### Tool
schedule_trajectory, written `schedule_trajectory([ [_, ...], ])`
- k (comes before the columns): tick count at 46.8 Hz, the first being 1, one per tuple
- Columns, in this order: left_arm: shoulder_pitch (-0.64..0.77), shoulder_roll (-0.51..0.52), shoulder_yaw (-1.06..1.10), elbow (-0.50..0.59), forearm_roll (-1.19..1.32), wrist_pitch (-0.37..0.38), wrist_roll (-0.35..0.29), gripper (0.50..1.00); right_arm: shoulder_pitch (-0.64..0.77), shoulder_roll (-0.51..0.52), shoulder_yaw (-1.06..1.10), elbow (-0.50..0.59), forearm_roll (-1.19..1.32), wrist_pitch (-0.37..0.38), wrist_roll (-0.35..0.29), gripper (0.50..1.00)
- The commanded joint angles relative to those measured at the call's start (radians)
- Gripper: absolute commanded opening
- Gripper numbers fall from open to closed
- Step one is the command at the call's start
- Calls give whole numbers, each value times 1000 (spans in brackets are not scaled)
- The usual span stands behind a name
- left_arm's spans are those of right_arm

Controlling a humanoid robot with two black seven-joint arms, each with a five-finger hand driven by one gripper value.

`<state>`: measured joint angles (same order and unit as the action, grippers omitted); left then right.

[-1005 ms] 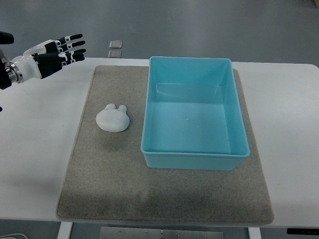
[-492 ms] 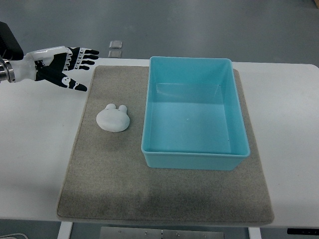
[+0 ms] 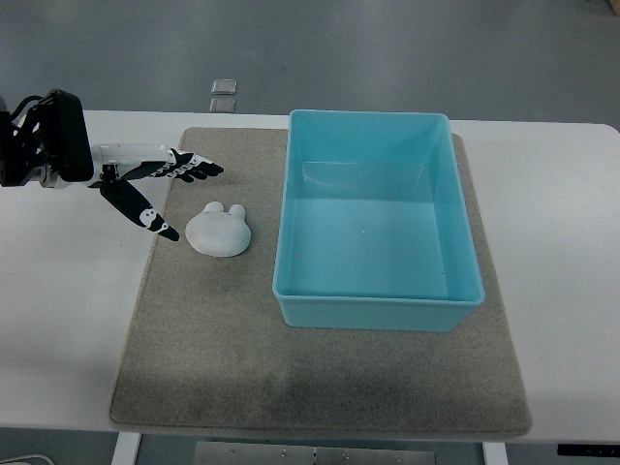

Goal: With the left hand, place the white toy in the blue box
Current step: 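Lower the left hand over the white bunny toy, fingers around it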

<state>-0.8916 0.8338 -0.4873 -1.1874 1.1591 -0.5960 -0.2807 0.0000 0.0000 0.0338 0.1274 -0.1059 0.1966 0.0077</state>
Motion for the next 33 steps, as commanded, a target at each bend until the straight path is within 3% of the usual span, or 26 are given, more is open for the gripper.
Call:
schedule_trajectory([
  [1,-1,-24,9,0,10,31,0,988,0,0,0,0,0,0,0,936],
  [19,-1,-74,33,-15,166,143,-2,981,0,0,0,1,0,0,0,936],
  [33,14,-85,47,-32,244,177,-3,979,0,0,0,0,0,1,0,936],
])
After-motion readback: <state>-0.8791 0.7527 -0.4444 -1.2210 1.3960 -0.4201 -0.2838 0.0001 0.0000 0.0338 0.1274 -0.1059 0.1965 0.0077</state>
